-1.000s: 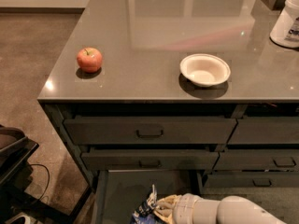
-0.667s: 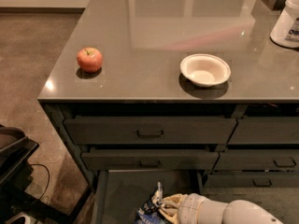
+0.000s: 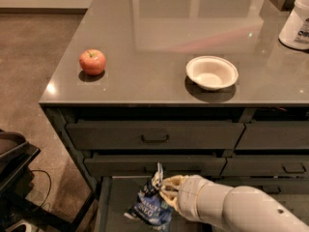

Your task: Pick blue chip bag from bottom drawer and place on counter

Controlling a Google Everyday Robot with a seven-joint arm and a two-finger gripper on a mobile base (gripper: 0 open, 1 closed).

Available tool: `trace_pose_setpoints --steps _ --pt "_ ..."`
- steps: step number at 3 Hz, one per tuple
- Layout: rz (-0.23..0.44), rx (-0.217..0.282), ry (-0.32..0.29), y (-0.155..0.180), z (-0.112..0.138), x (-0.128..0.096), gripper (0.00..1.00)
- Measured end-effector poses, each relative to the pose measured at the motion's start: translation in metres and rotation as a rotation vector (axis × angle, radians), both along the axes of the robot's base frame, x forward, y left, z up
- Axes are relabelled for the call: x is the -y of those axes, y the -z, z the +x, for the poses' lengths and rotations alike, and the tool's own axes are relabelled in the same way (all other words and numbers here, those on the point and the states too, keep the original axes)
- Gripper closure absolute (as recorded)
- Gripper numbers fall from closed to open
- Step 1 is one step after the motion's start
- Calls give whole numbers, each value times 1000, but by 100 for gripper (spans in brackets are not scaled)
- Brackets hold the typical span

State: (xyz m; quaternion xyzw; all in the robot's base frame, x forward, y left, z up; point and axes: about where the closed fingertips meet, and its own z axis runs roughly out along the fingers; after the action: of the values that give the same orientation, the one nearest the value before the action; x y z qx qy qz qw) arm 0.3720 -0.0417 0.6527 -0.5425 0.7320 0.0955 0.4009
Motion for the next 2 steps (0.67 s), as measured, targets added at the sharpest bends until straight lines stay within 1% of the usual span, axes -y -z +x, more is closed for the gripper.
trace_pose_setpoints --steps 1,2 --pt "-101 152 -44 -69 17 -16 100" --pt "-142 273 -55 -120 28 -24 100"
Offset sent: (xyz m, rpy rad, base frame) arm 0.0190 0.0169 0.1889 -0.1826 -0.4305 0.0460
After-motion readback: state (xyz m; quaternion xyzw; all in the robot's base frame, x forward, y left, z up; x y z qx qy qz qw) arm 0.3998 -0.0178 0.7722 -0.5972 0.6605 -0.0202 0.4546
